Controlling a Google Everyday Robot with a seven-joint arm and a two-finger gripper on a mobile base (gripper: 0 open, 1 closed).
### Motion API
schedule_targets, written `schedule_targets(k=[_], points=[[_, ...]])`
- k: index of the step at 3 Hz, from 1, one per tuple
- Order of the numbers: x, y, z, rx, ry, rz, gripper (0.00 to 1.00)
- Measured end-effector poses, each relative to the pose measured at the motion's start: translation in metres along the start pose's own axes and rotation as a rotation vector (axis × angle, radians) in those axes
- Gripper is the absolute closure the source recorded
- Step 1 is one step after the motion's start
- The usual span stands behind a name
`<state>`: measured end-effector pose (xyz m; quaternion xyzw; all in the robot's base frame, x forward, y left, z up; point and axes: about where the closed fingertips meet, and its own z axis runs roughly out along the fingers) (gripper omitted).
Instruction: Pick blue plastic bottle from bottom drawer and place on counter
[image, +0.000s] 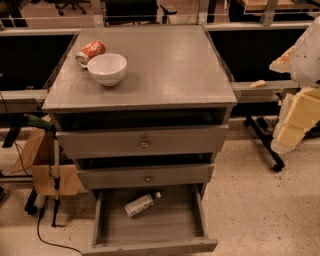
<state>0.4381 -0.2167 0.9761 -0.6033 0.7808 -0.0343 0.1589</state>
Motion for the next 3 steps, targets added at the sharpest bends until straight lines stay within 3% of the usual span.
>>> schedule_targets(k=[1, 2, 3], points=[[0.0, 0.0, 0.0, 0.0, 0.0, 0.0, 0.0], [-0.006, 0.004, 0.025, -0.022, 0.005, 0.064, 0.0], [-0.012, 0.021, 0.089, -0.09, -0.015, 0.233, 0.0]])
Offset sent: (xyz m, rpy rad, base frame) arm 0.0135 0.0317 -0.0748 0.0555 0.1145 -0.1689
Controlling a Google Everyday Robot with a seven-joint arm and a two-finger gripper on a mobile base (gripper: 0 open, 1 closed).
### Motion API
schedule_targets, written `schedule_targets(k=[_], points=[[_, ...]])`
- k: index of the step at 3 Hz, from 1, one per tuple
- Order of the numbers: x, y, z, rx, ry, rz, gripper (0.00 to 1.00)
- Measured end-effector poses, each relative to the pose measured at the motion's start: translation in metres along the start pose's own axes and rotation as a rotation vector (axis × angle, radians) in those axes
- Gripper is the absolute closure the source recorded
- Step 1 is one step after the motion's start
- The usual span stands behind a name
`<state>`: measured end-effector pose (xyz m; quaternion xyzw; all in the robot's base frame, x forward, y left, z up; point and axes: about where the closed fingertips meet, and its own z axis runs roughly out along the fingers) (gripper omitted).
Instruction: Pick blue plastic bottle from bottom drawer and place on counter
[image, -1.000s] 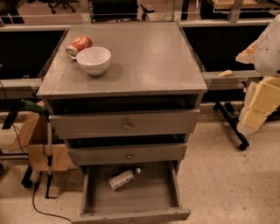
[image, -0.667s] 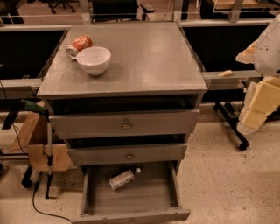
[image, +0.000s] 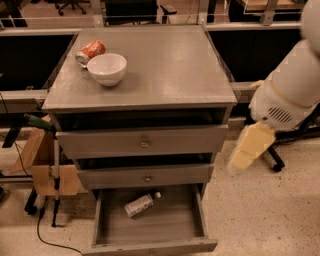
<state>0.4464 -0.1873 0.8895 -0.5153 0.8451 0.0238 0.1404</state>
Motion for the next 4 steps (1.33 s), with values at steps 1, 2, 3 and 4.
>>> schedule_targets(k=[1, 2, 3, 4], points=[[-0.017, 0.041, 0.099, -0.14, -0.081, 0.276, 0.0], [-0.044, 0.075, 0.155, -0.23, -0.141, 0.483, 0.0], [-0.054, 0.064, 0.159, -0.198, -0.187, 0.578, 0.0], [-0.054, 0.064, 0.159, -0.198, -0.187, 0.578, 0.0]])
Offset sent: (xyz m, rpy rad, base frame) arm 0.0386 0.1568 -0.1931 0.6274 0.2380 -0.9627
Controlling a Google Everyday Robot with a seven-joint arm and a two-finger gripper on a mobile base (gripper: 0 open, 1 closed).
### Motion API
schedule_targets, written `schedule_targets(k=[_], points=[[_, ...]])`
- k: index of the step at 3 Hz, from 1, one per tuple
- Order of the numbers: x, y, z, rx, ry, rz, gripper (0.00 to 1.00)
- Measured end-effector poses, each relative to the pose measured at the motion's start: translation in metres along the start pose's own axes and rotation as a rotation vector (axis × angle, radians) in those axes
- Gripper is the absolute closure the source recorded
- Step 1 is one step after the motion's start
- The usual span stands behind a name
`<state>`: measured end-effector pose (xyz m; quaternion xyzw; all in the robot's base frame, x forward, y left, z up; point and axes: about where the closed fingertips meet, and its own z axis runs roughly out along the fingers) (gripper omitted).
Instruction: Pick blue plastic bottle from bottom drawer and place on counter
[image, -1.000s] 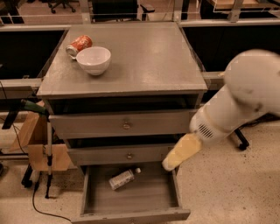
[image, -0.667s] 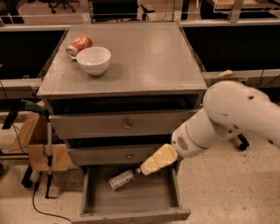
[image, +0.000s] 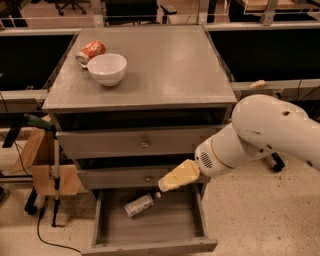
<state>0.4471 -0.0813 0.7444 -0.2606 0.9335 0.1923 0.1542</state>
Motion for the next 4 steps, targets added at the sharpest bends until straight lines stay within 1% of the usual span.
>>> schedule_targets(k=[1, 2, 3, 4], points=[[-0.006, -0.005, 0.018, 0.029, 0.013, 0.043, 0.0], [0.002, -0.021, 0.084, 0.036, 0.025, 0.179, 0.0], [0.031, -0.037, 0.156, -0.02, 0.012, 0.327, 0.0], [0.023, -0.052, 0.201, -0.128, -0.134, 0.439, 0.0]])
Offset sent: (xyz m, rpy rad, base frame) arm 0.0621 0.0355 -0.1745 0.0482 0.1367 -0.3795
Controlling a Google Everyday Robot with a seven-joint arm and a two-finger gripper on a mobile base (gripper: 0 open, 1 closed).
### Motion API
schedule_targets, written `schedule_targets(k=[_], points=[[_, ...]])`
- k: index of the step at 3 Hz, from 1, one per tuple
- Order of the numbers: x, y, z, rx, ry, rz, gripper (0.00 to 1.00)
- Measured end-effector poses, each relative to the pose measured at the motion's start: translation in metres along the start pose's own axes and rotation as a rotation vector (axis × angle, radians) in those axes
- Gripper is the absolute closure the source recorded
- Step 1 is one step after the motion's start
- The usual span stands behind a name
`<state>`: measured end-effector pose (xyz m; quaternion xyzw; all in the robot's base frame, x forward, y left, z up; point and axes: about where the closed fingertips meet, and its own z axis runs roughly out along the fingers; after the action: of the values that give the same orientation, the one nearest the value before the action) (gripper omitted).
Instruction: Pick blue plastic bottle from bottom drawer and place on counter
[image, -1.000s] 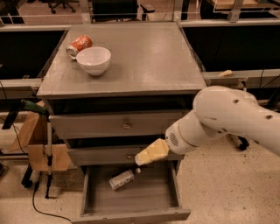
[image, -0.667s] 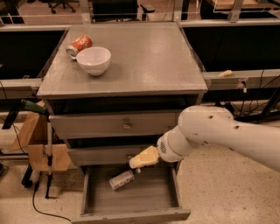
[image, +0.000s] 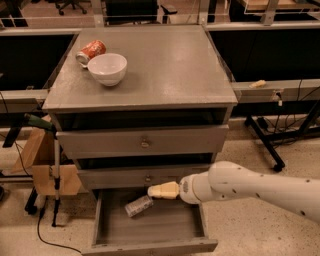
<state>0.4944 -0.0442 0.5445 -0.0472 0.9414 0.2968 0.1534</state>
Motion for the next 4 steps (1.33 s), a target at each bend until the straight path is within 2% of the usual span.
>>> schedule_targets(k=[1, 2, 4], points=[[-0.057, -0.004, 0.006, -0.143, -0.235, 0.021, 0.0], [-0.059, -0.016, 0.013, -0.194, -0.282, 0.025, 0.0], [-0.058, -0.014, 0.019, -0.167, -0.283, 0.01, 0.0]])
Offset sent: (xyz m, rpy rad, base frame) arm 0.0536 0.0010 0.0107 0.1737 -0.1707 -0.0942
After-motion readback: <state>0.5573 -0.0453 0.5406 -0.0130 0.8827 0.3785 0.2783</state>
